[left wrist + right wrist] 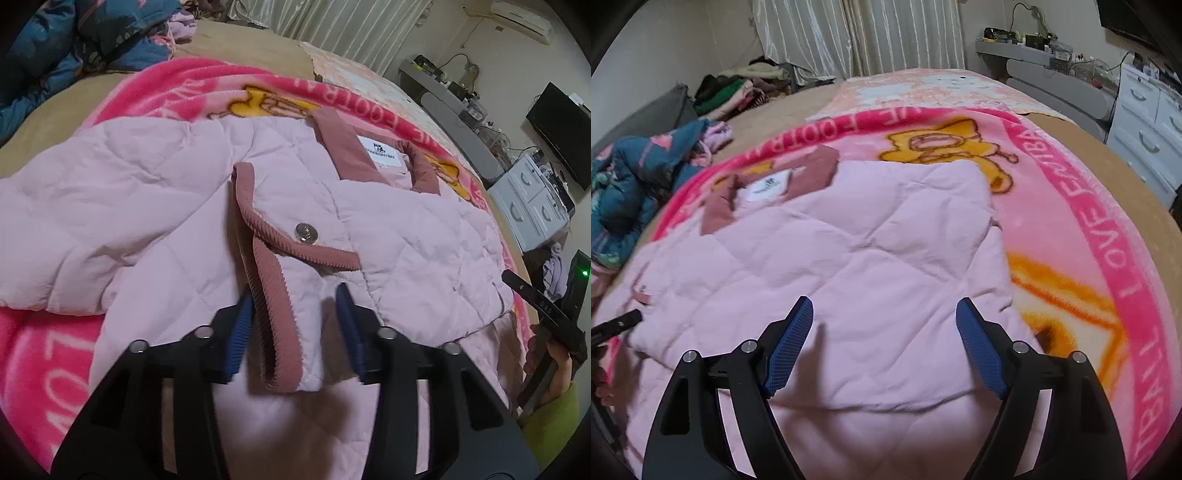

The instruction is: Fold large clothes

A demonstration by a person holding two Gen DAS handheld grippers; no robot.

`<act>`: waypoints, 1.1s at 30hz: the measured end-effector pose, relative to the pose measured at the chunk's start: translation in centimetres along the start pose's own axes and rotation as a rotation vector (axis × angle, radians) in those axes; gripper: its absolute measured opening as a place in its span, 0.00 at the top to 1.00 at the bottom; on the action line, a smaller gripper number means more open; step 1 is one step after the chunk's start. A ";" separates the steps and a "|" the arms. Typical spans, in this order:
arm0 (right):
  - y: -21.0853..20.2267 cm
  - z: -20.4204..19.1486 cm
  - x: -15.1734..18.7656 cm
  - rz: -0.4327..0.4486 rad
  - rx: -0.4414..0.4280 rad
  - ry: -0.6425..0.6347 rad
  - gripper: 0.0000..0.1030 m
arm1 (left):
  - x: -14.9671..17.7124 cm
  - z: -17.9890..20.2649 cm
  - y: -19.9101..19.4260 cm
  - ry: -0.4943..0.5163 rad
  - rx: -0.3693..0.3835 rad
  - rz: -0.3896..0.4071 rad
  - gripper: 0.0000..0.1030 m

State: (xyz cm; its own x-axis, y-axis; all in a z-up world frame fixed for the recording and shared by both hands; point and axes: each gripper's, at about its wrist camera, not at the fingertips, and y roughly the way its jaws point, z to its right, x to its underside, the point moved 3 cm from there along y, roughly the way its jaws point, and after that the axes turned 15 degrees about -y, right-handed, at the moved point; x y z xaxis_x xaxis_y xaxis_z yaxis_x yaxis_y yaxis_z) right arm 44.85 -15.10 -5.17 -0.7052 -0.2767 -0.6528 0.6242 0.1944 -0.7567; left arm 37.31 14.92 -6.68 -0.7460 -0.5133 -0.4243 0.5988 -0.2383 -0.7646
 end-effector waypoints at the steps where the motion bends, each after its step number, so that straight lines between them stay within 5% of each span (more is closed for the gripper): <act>1: -0.3 -0.1 0.0 0.004 -0.005 0.008 0.12 | 0.0 0.1 -0.3 0.001 0.002 0.004 0.57; 7: -2.4 -1.5 0.0 0.040 -0.043 0.023 0.11 | -0.5 0.2 -2.1 0.002 -0.002 0.042 0.36; 10: -3.1 -2.2 0.0 0.046 -0.066 0.027 0.11 | -0.9 -0.1 -3.0 -0.014 -0.014 0.062 0.10; 14: -3.9 -3.5 -0.1 0.058 -0.078 0.012 0.04 | -1.0 -1.0 -4.4 -0.058 -0.041 0.082 0.09; 33: -7.7 -12.7 -2.3 0.125 -0.162 -0.087 0.04 | -1.3 -9.5 -12.2 -0.221 -0.112 0.190 0.09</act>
State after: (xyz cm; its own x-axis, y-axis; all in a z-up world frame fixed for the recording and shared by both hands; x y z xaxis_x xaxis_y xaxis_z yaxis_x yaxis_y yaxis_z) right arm 37.40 -4.00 1.75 -0.5894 -0.3201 -0.7417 0.6378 0.3791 -0.6704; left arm 28.23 26.28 -1.40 -0.5354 -0.7095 -0.4582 0.6765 -0.0355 -0.7356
